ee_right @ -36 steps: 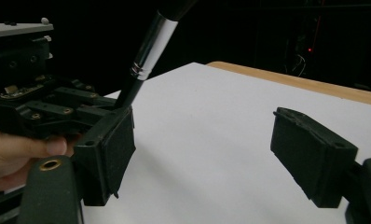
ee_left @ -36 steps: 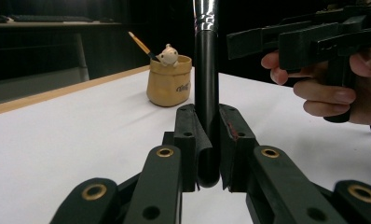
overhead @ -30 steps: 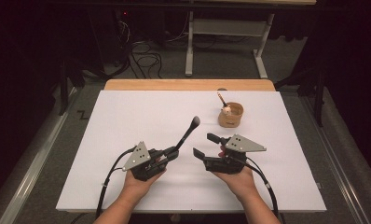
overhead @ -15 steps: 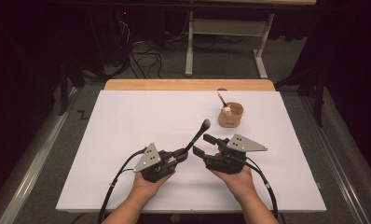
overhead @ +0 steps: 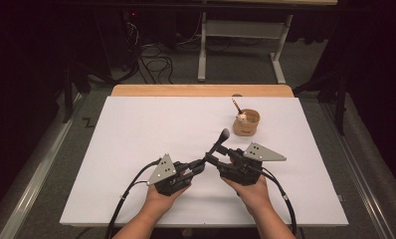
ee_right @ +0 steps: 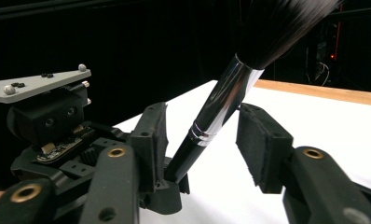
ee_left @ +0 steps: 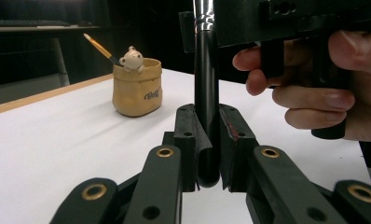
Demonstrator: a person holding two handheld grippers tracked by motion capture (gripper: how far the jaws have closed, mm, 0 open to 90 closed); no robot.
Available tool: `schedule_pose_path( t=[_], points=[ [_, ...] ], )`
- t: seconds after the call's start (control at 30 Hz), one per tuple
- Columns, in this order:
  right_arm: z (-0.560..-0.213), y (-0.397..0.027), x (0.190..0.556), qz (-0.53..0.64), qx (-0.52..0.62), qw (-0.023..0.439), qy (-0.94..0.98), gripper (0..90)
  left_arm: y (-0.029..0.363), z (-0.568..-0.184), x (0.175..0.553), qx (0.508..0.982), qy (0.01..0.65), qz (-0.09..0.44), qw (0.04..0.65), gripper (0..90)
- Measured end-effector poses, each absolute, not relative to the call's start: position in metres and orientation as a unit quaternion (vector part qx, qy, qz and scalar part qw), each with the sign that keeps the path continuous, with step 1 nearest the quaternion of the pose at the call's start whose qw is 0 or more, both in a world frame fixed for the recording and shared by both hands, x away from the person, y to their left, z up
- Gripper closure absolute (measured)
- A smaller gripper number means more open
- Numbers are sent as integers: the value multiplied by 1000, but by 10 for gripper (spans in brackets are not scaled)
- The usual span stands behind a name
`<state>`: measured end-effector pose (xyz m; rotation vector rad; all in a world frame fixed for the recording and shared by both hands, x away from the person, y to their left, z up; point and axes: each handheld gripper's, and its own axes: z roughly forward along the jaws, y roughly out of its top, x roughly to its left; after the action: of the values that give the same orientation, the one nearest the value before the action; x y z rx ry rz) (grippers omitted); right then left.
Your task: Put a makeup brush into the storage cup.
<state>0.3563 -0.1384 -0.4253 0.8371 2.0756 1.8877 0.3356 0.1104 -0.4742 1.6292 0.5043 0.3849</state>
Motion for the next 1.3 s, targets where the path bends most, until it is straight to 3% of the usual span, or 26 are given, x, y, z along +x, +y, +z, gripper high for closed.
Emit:
schedule_pose_path(
  t=[1.3],
  points=[
    [-429, -143, 362, 671, 296, 57, 678, 738, 109, -474, 333, 718, 218, 173, 638, 790]
  ],
)
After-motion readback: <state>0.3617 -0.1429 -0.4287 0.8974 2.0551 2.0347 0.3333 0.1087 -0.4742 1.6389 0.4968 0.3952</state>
